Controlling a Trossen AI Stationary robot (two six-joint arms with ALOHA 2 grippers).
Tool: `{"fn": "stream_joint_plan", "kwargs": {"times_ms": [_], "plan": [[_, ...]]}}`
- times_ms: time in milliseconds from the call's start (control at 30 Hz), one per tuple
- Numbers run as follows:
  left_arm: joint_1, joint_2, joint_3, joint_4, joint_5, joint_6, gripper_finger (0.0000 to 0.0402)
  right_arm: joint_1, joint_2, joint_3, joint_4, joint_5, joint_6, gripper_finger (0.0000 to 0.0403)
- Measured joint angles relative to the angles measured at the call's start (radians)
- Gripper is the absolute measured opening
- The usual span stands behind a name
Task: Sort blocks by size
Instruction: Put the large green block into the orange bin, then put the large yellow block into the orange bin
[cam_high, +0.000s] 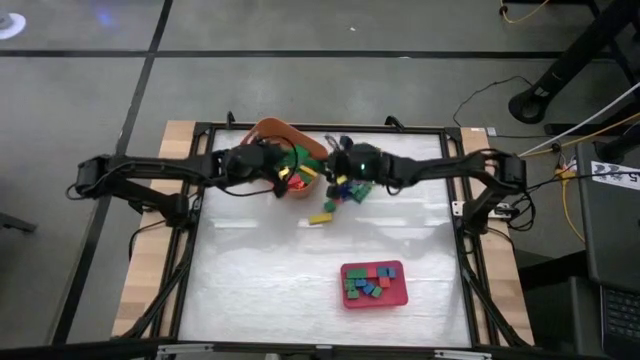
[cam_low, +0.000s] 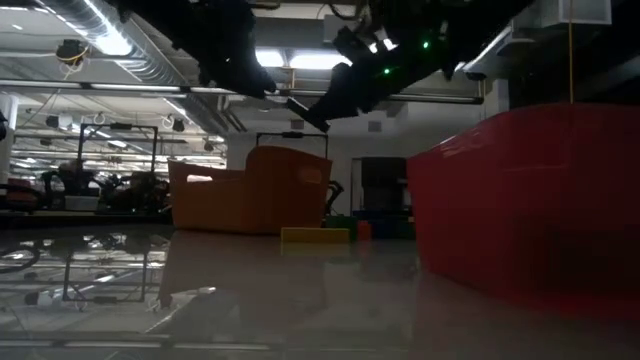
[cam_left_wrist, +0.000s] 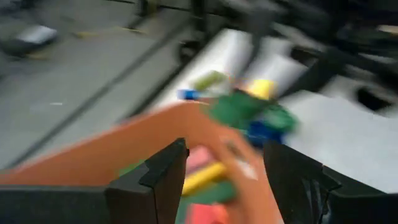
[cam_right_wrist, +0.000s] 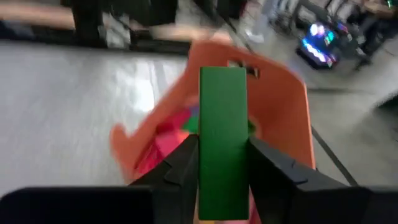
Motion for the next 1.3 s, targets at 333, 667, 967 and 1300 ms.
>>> {"fn": "stream_joint_plan", "kwargs": {"times_ms": [333, 667, 967, 1300], "plan": [[-0.149, 0.101, 0.0, 0.009, 0.159, -0.038, 0.0198, -0.071, 0.073, 0.0, 0.093, -0.061, 0.028, 0.0159], [-0.242, 0.355, 0.0, 0.113, 0.16, -0.025, 0.0198, -0.067, -0.061, 0.0, -0.121, -0.039, 0.027, 0.0166], [-0.219, 0.565, -0.002, 0.259, 0.16, -0.004, 0.0198, -0.067, -0.265, 0.0, -0.628, -0.04, 0.088, 0.0166], [-0.193, 0.652, -0.001, 0.279, 0.159, -0.018, 0.0198, -0.067, -0.302, 0.0, -1.008, -0.033, 0.209, 0.0166]]}}
